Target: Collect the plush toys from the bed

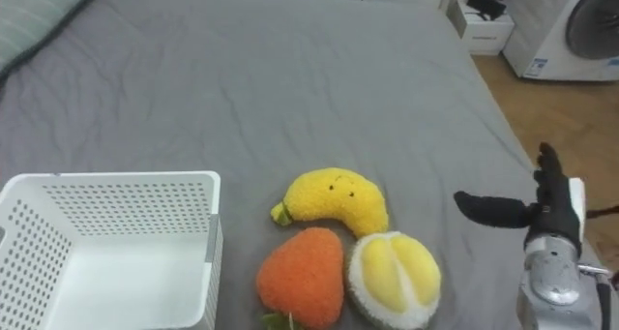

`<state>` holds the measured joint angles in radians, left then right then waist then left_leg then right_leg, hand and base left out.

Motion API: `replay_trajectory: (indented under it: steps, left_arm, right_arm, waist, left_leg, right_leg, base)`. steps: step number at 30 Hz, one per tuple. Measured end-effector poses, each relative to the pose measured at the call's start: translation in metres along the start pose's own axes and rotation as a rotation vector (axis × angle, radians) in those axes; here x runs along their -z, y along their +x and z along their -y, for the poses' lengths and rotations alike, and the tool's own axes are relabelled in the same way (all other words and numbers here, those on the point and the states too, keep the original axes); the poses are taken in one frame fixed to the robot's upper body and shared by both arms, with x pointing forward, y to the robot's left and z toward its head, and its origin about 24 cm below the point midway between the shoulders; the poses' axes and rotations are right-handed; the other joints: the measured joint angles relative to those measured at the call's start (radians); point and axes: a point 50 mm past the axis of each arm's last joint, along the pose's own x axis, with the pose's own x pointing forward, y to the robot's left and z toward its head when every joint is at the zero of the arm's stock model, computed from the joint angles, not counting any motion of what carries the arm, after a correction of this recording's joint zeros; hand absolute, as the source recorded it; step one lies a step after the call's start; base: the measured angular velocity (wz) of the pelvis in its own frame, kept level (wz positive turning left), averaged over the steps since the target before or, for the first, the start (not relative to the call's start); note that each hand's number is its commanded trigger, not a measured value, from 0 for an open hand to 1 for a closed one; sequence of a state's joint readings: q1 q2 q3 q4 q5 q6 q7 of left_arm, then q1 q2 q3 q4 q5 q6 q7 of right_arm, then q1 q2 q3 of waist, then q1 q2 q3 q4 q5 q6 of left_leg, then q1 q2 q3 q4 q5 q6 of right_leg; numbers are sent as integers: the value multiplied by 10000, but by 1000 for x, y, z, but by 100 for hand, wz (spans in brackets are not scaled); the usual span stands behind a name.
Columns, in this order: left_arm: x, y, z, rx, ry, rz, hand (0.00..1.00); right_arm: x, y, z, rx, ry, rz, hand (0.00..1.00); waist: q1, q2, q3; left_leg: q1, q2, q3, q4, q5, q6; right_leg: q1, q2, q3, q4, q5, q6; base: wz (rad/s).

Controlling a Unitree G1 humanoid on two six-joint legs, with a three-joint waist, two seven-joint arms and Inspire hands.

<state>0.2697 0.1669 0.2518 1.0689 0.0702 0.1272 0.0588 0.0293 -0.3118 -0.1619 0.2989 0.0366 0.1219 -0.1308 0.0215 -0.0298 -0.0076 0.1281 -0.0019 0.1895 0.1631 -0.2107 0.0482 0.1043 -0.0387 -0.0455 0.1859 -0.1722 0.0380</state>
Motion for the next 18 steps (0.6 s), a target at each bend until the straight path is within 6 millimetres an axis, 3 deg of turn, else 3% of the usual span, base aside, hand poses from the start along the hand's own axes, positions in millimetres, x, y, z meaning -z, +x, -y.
replay_trajectory:
  steps: [10, 14, 16, 18]
  left_arm:
    - [-2, -1, 9, 222, 1, 62, 0]
    - [-11, 0, 13, 436, 208, 240, 0]
    - [-19, 0, 17, 589, 242, 407, 0]
    - [-22, 0, 17, 604, 239, 473, 0]
  right_arm:
    - [26, -6, -33, -2449, -1950, -992, 0]
    - [52, -12, -47, -3722, -2944, -2134, 0]
    - [63, -15, -48, -4174, -3338, -2701, 0]
    - [70, -16, -49, -4352, -3555, -3035, 0]
  waist:
    - [413, -320, 91]
    - [486, -474, 54]
    - [630, -404, 110]
    - [644, -337, 114]
  left_leg:
    - [-224, -19, -102, 65, 6, -5]
    - [-297, -45, -281, 51, 11, -4]
    - [-321, -50, -297, 42, 12, -3]
    - [-330, -49, -327, 35, 12, -3]
  right_leg:
    - [-22, -47, -267, -170, 0, -9]
    - [-31, -63, -477, -157, 1, -7]
    - [-45, -77, -540, -164, 2, -5]
    - [-27, -86, -637, -164, 2, -5]
  base:
    - [4]
    - [12]
    - [0]
    - [5]
